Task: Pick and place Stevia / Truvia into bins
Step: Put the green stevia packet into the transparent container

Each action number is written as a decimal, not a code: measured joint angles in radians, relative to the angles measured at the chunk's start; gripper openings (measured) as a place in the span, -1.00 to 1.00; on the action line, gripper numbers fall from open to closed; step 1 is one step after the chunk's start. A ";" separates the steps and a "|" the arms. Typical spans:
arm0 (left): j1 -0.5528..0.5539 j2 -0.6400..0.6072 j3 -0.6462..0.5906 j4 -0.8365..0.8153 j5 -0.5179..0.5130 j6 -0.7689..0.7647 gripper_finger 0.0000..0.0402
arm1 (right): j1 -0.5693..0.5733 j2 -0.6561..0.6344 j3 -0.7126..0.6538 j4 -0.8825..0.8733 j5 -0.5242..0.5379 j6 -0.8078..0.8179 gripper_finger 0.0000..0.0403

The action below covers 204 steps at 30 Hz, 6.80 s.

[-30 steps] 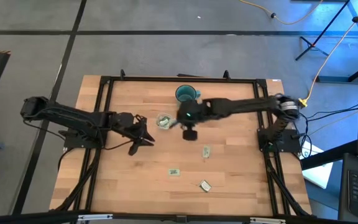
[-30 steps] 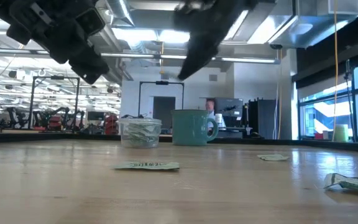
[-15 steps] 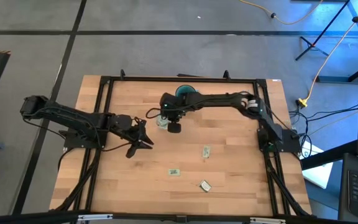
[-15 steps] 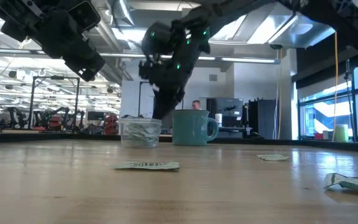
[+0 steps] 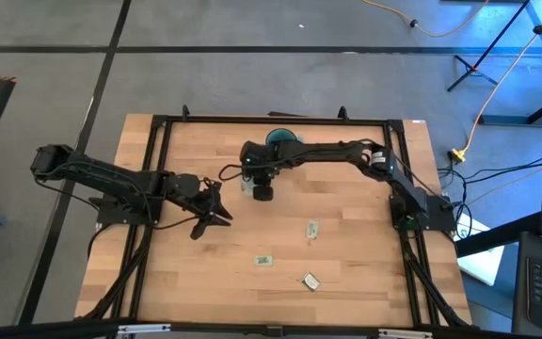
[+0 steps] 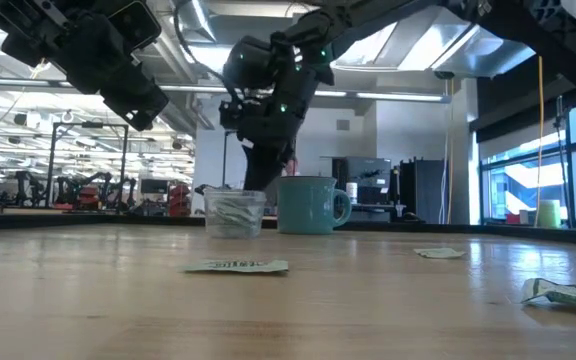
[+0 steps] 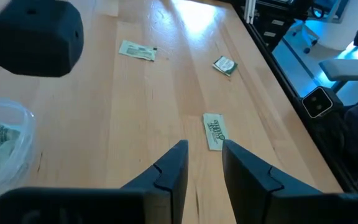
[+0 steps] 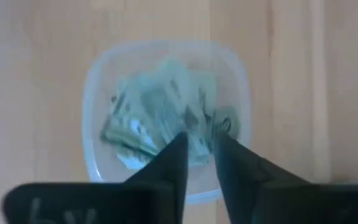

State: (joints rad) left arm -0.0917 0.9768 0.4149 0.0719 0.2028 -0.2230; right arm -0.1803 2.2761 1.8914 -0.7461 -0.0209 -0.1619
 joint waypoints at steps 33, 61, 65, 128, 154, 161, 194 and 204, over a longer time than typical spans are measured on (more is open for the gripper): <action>0.000 0.000 -0.001 0.005 -0.002 0.039 -0.54 | 0.455 -0.474 -0.567 -0.197 0.191 0.544 -0.28; 0.000 0.000 -0.001 0.034 -0.034 0.018 -0.54 | 0.479 -0.481 -0.909 0.180 0.139 0.492 -0.97; 0.000 0.000 -0.001 0.034 -0.055 -0.010 -0.54 | 0.477 -0.504 -0.883 0.150 0.125 0.467 -0.95; -0.012 0.044 0.000 0.066 -0.073 0.139 -0.54 | 0.109 -0.426 -0.320 0.009 -0.035 -0.007 -0.39; -0.272 0.823 0.450 0.072 -0.185 0.287 -0.54 | 0.310 -0.990 -1.080 0.567 0.189 0.342 -0.39; -0.278 0.879 0.462 0.036 -0.208 0.208 -0.55 | 0.310 -0.990 -1.081 0.573 0.189 0.342 -0.39; -0.045 0.479 0.457 -0.370 -0.646 0.351 -0.98 | 0.316 -0.989 -1.081 0.570 0.186 0.340 -0.39; 0.147 0.581 0.457 -0.404 -0.561 0.383 -0.98 | 0.316 -0.989 -1.081 0.561 0.186 0.340 -0.39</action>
State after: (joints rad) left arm 0.0552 1.5573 0.8722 -0.3321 -0.3582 0.1598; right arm 0.1352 1.2869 0.8108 -0.1848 0.1654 0.1783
